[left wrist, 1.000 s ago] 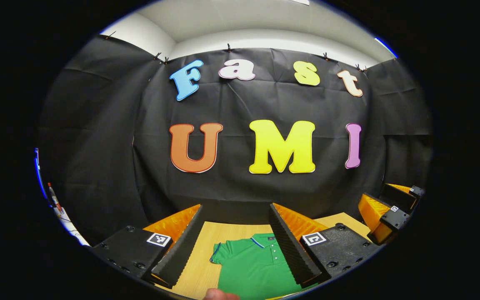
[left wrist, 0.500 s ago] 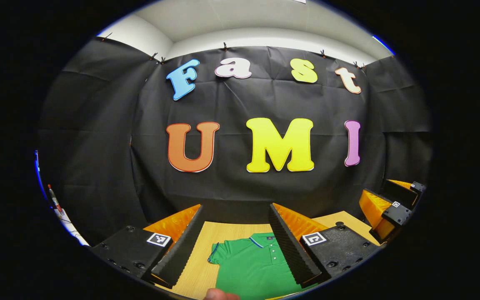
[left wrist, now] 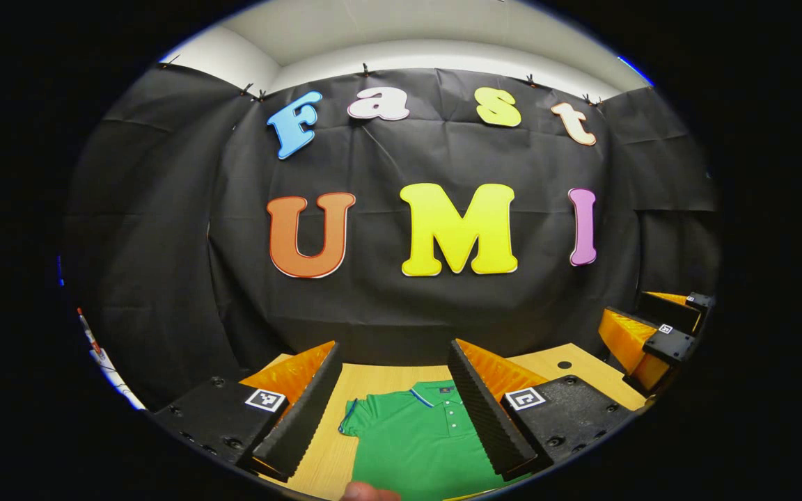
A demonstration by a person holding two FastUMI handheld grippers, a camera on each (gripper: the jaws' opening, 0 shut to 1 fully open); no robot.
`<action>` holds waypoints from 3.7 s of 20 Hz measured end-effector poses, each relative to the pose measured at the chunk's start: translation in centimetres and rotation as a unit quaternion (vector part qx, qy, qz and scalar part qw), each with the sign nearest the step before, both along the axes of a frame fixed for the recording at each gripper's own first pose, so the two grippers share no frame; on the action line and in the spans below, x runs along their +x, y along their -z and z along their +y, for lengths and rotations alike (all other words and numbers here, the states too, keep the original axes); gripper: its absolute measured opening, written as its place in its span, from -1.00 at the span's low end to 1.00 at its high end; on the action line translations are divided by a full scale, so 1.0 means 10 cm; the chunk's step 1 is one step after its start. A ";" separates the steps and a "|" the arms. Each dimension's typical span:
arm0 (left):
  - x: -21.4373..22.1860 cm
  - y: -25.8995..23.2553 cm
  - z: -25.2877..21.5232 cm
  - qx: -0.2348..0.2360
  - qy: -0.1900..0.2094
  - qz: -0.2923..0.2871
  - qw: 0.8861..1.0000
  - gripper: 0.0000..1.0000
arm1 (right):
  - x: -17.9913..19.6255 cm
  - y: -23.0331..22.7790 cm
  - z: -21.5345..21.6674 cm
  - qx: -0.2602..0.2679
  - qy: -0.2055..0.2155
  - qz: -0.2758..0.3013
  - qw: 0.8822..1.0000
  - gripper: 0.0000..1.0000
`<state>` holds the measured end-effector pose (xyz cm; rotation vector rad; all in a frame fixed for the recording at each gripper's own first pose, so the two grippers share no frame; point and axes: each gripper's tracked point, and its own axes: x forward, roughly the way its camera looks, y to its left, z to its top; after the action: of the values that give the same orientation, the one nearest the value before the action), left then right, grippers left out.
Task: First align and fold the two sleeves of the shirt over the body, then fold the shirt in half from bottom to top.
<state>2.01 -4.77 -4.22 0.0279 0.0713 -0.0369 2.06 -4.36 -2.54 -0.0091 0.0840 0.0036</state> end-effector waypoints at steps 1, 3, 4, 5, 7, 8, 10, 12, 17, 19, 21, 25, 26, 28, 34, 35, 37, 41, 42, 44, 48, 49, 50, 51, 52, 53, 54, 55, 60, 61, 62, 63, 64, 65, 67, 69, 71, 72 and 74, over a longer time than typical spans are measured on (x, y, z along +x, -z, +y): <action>0.02 0.06 -0.06 -0.005 0.004 0.007 1.000 0.97 | 0.02 0.04 -0.08 -0.001 0.002 0.007 1.000 0.90; 0.05 0.19 -0.19 -0.017 0.014 0.024 0.999 0.97 | 0.10 0.20 -0.27 0.001 0.007 0.033 0.999 0.90; 0.06 0.22 -0.26 -0.020 0.019 0.031 0.999 0.97 | 0.14 0.33 -0.35 0.005 0.007 0.051 0.999 0.90; 0.08 0.25 -0.30 -0.020 0.023 0.035 0.999 0.97 | 0.20 0.46 -0.43 0.010 0.008 0.075 0.997 0.90; 0.12 0.26 -0.34 -0.015 0.025 0.036 0.999 0.97 | 0.33 0.79 -0.58 0.025 0.007 0.130 0.991 0.92; 0.14 0.29 -0.36 -0.013 0.025 0.039 0.999 0.97 | 0.40 0.98 -0.66 0.029 0.007 0.158 0.987 0.92; 0.17 0.34 -0.38 -0.008 0.023 0.048 0.999 0.97 | 0.54 1.32 -0.80 0.047 0.010 0.213 0.976 0.91; 0.20 0.37 -0.40 -0.005 0.021 0.055 0.998 0.96 | 0.68 1.63 -0.93 0.070 0.019 0.264 0.962 0.92; 0.21 0.41 -0.36 0.001 0.011 0.064 0.998 0.96 | 1.08 2.36 -1.15 0.106 0.043 0.373 0.921 0.92; 0.21 0.44 -0.32 0.004 0.004 0.069 0.998 0.96 | 1.24 2.60 -1.20 0.108 0.053 0.398 0.909 0.91; 0.23 0.46 -0.26 0.007 -0.004 0.073 0.997 0.96 | 1.39 2.83 -1.22 0.104 0.060 0.420 0.900 0.92; 0.24 0.53 -0.19 0.002 -0.019 0.082 0.996 0.97 | 1.63 3.21 -1.29 0.073 0.066 0.453 0.886 0.92; 0.25 0.56 -0.18 -0.001 -0.023 0.086 0.996 0.97 | 1.67 3.28 -1.31 0.064 0.067 0.461 0.883 0.92; 0.24 0.60 -0.15 -0.004 -0.029 0.093 0.995 0.97 | 1.76 3.42 -1.32 0.057 0.069 0.470 0.878 0.92; 0.23 0.69 -0.11 -0.006 -0.040 0.109 0.993 0.98 | 1.82 3.68 -1.32 0.044 0.075 0.490 0.868 0.92; 0.22 0.69 -0.11 -0.005 -0.042 0.109 0.993 0.98 | 1.81 3.71 -1.33 0.044 0.078 0.493 0.865 0.92; 0.22 0.70 -0.09 -0.003 -0.044 0.109 0.993 0.98 | 1.68 3.76 -1.36 0.044 0.083 0.515 0.852 0.77; 0.20 0.75 -0.02 -0.011 -0.051 0.116 0.992 0.97 | 1.74 3.81 -1.38 0.038 0.074 0.508 0.857 0.41; 0.19 0.77 0.01 -0.014 -0.055 0.121 0.991 0.97 | 1.73 3.81 -1.37 0.038 0.075 0.511 0.856 0.18; 0.18 0.79 0.04 -0.017 -0.060 0.123 0.990 0.98 | 1.73 3.81 -1.37 0.030 0.075 0.512 0.855 0.30; 0.17 0.82 0.09 -0.019 -0.062 0.130 0.989 0.97 | 1.75 3.81 -1.30 0.033 0.085 0.511 0.855 -0.46; 0.16 0.82 0.11 -0.019 -0.063 0.130 0.989 0.98 | 1.75 3.81 -1.29 0.026 0.083 0.513 0.854 -0.46; 0.15 0.81 0.12 -0.019 -0.064 0.130 0.989 0.98 | 1.77 3.80 -1.30 0.026 0.080 0.511 0.855 -0.46; 0.15 0.81 0.14 -0.018 -0.065 0.129 0.989 0.98 | 1.78 3.79 -1.29 0.031 0.078 0.512 0.855 -0.46; 0.14 0.81 0.16 -0.017 -0.066 0.128 0.989 0.98 | 1.81 3.77 -1.29 0.040 0.069 0.507 0.858 -0.61; 0.15 0.81 0.17 -0.017 -0.066 0.128 0.989 0.98 | 1.80 3.78 -1.30 0.053 0.076 0.506 0.858 -0.61; 0.15 0.82 0.18 -0.016 -0.066 0.129 0.989 0.98 | 1.83 3.78 -1.30 0.063 0.082 0.498 0.861 -0.94; 0.14 0.82 0.19 -0.014 -0.066 0.130 0.989 0.98 | 1.83 3.78 -1.29 0.068 0.084 0.500 0.859 -0.94; 0.12 0.81 0.27 -0.008 -0.071 0.126 0.989 0.97 | 1.90 3.61 -1.22 0.078 0.083 0.477 0.872 -0.95; 0.11 0.82 0.28 -0.009 -0.073 0.127 0.989 0.97 | 1.89 3.55 -1.20 0.073 0.079 0.473 0.874 -0.95; 0.11 0.82 0.29 -0.011 -0.074 0.127 0.989 0.98 | 1.91 3.48 -1.18 0.067 0.075 0.469 0.878 -0.95; 0.10 0.82 0.29 -0.012 -0.076 0.127 0.989 0.97 | 1.92 3.42 -1.15 0.063 0.073 0.461 0.882 -0.95; 0.09 0.82 0.31 -0.015 -0.077 0.126 0.989 0.97 | 1.95 3.35 -1.12 0.059 0.071 0.454 0.886 -0.95; 0.08 0.82 0.32 -0.017 -0.078 0.125 0.989 0.98 | 1.95 3.28 -1.08 0.054 0.068 0.447 0.890 -0.95; 0.05 0.84 0.36 -0.023 -0.081 0.125 0.989 0.97 | 1.96 3.16 -0.97 0.043 0.059 0.437 0.896 -0.95; 0.01 0.84 0.41 -0.028 -0.086 0.123 0.988 0.98 | 1.95 3.04 -0.85 0.029 0.052 0.428 0.902 -0.95; -0.04 0.87 0.48 -0.037 -0.092 0.124 0.987 0.98 | 1.94 2.97 -0.73 0.009 0.046 0.423 0.905 -0.95; -0.08 0.89 0.52 -0.042 -0.095 0.124 0.987 0.98 | 1.94 2.93 -0.64 0.002 0.043 0.422 0.906 -0.94; -0.15 0.92 0.64 -0.046 -0.104 0.127 0.985 0.98 | 1.93 2.91 -0.43 -0.005 0.036 0.419 0.907 -0.95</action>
<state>0.49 1.64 -13.44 -0.0777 0.3268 0.1657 21.41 -8.70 -31.59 -0.0153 0.9485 -0.0685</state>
